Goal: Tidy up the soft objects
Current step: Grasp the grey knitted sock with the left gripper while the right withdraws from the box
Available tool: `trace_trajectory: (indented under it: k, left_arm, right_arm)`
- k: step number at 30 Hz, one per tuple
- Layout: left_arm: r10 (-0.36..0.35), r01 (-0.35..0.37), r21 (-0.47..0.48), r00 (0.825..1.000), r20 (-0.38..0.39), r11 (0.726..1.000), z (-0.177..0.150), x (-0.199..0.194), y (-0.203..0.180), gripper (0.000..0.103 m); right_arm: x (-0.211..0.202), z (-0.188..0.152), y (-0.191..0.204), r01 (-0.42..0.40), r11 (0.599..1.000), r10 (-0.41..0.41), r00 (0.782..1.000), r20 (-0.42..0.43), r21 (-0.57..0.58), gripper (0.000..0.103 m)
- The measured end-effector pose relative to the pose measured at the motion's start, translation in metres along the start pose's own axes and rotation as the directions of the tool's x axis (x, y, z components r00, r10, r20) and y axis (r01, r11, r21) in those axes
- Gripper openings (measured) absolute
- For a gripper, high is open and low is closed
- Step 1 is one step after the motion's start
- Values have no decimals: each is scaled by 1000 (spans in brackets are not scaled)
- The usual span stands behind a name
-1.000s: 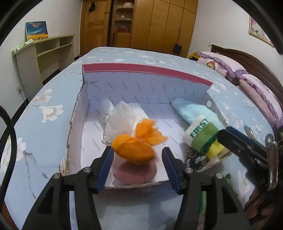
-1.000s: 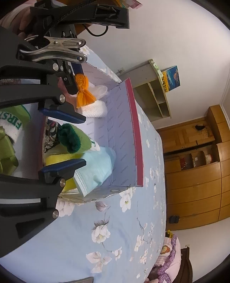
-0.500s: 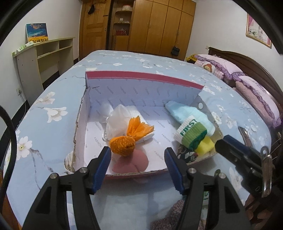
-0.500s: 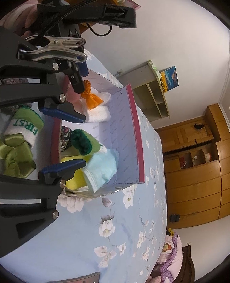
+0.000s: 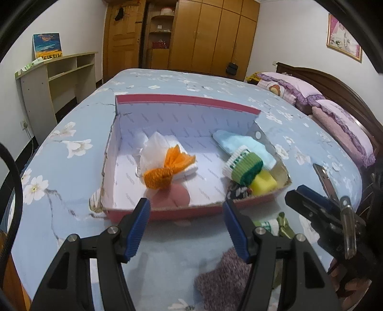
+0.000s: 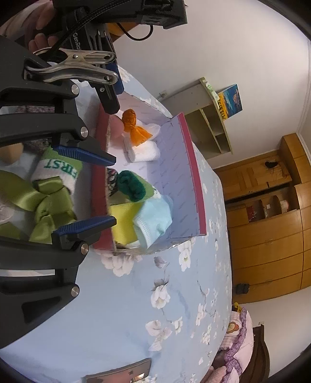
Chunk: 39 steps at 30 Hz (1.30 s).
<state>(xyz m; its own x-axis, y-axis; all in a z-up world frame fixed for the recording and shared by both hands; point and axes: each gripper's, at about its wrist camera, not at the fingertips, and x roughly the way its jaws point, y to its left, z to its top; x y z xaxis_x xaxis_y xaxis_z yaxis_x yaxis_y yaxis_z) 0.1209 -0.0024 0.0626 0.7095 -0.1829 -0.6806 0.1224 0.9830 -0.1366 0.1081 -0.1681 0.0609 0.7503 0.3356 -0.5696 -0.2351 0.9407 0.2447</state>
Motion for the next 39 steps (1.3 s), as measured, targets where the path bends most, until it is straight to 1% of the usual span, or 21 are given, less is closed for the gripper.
trace_trajectory:
  k: [10, 16, 20, 30, 35, 39]
  left_arm:
    - [-59, 59, 7, 997, -44, 998, -26, -11, -12, 66]
    - [-79, 81, 10, 993, -90, 997, -43, -8, -20, 66]
    - [-81, 82, 5, 990, -115, 997, -53, -4, -23, 66]
    - [-93, 93, -12, 981, -169, 996, -66, 9, -33, 66]
    - [-110, 105, -36, 979, -173, 994, -68, 14, -35, 66]
    - [-132, 125, -48, 975, -180, 991, -69, 17, -37, 66]
  right_arm:
    - [-14, -15, 2, 17, 1000, -17, 1000, -24, -14, 44]
    - [-18, -23, 4, 22, 999, -23, 999, -29, -29, 44]
    - [-18, -26, 4, 19, 999, -20, 999, -33, -31, 44]
    - [-20, -28, 3, 10, 1000, -11, 1000, -24, -30, 44]
    - [-18, -31, -5, 44, 999, -44, 998, -36, -21, 44]
    - [-15, -32, -13, 45, 999, -44, 998, -46, 5, 44]
